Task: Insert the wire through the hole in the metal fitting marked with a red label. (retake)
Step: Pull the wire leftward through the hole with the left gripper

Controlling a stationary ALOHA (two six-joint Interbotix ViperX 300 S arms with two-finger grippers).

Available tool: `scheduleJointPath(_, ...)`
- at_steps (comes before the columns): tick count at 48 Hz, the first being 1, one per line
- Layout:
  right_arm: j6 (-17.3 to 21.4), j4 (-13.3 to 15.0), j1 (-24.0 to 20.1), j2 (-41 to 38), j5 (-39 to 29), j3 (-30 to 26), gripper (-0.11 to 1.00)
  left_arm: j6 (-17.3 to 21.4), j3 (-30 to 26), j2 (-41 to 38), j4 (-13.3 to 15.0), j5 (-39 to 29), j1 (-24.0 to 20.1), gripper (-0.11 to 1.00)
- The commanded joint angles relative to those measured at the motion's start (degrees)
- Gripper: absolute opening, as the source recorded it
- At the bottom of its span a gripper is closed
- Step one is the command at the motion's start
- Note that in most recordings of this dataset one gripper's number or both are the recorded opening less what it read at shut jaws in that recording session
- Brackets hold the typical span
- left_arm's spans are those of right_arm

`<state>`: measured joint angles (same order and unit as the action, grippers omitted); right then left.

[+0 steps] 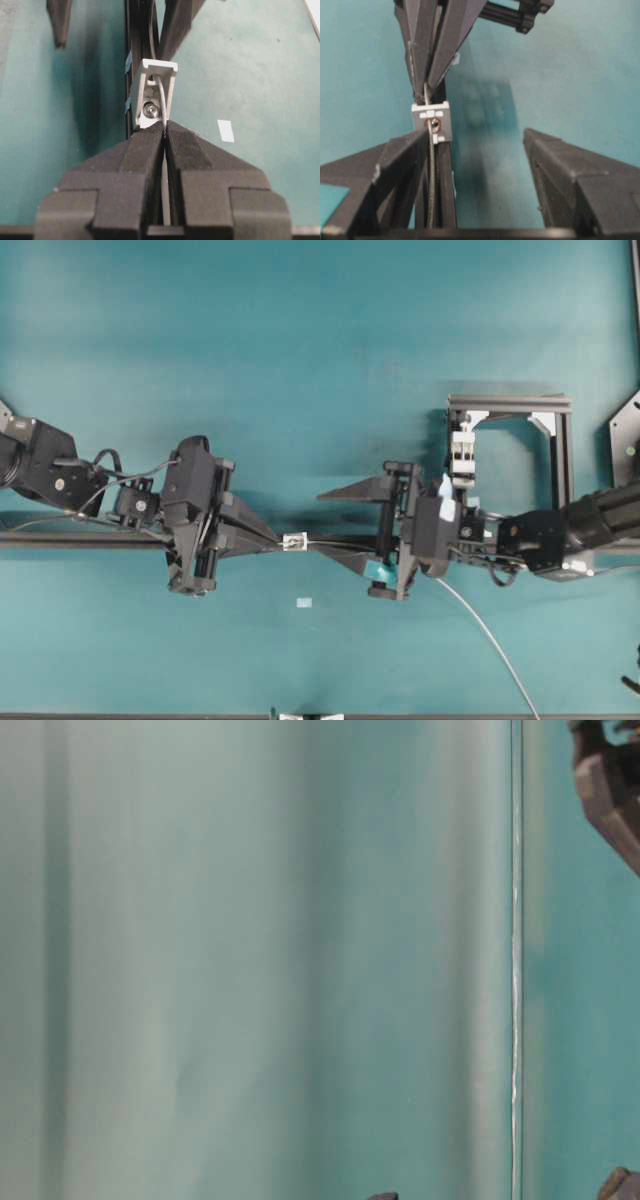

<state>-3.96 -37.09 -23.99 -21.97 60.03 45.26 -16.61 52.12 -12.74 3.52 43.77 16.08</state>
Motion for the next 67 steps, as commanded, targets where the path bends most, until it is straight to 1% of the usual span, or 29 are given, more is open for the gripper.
scheduleJointPath(1, 0.09, 0.09, -0.26, 3.16, 0.18, 0.79, 0.8, 0.09, -0.09, 1.93, -0.18, -0.35, 0.18, -0.1)
scheduleJointPath(10, 0.09, 0.18, -0.53, 5.54, 0.09, 3.25, 0.79, 0.09, 2.2, 4.57, -0.18, -2.81, 0.44, -0.1)
scheduleJointPath(25, 0.09, 0.44, -1.05, 7.56, -0.35, 5.27, 0.79, 0.44, 9.23, 10.63, -0.18, -3.25, 3.08, -0.1)
scheduleJointPath(41, 0.09, 0.44, -0.97, 8.61, -3.52, 5.27, 0.79, 0.53, 17.23, 16.79, -0.18, -3.25, 4.48, -0.1)
scheduleJointPath(53, 0.09, 0.44, -1.14, 8.61, -3.78, 5.27, 0.79, 0.62, 21.01, 21.01, -0.35, -3.34, 4.48, -0.1)
scheduleJointPath(67, 0.09, 0.44, -1.14, 8.61, -3.78, 5.27, 0.79, 0.53, 24.08, 23.12, -0.44, -3.43, 4.48, -0.1)
